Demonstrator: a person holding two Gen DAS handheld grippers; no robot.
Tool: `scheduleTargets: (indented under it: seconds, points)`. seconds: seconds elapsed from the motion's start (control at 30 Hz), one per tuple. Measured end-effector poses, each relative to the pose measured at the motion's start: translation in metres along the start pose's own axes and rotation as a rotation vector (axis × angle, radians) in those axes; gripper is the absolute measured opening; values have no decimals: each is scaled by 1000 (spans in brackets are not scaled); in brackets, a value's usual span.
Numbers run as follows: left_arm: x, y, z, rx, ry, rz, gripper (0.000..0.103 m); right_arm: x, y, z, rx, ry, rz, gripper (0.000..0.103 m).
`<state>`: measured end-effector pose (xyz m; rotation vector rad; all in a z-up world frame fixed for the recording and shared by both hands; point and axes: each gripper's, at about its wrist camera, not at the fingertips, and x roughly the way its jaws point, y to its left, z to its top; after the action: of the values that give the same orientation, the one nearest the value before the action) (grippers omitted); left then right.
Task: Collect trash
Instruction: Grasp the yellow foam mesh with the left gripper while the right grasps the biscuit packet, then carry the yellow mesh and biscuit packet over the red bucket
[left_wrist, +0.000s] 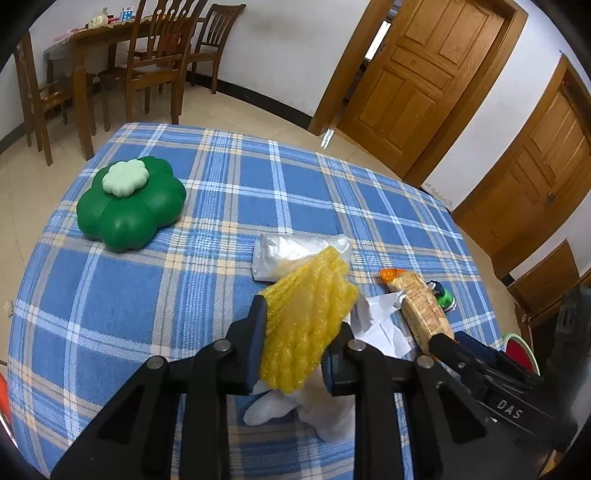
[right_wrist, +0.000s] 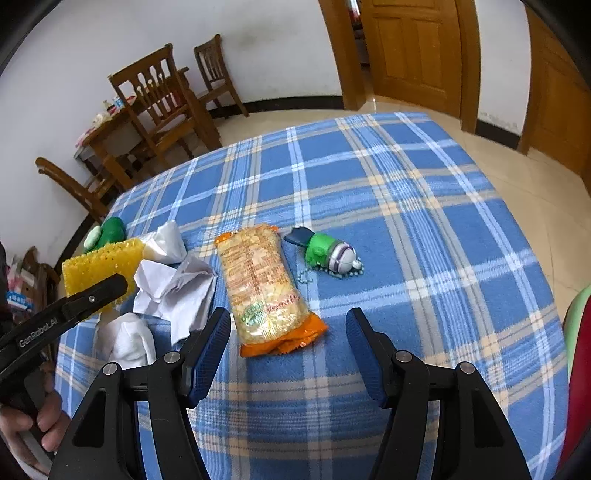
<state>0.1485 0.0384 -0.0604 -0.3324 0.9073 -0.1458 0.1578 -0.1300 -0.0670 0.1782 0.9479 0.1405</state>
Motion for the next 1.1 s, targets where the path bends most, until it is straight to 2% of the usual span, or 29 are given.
scheduleTargets:
  seconds: [0.03,0.07,0.27,0.47,1.1]
  points:
    - [-2,0,0,-1,-5,-5,24,0,1,0,-4,-1,5,62]
    - [-4,0,-1,-2,-11,-10,24,1,2,0,-7,-5,8,54]
    - [-17,0,-1,-11,-33,-21,24,-2,5,-1,-36,-23,28,42]
    - [-28,-3,-3,-23,-47,-41,24,-12,3,-7,-29,-36,50,40]
    - [-59,-52,-15,71,-74,-88,24,-82,-27,-30,43,-148,83,39]
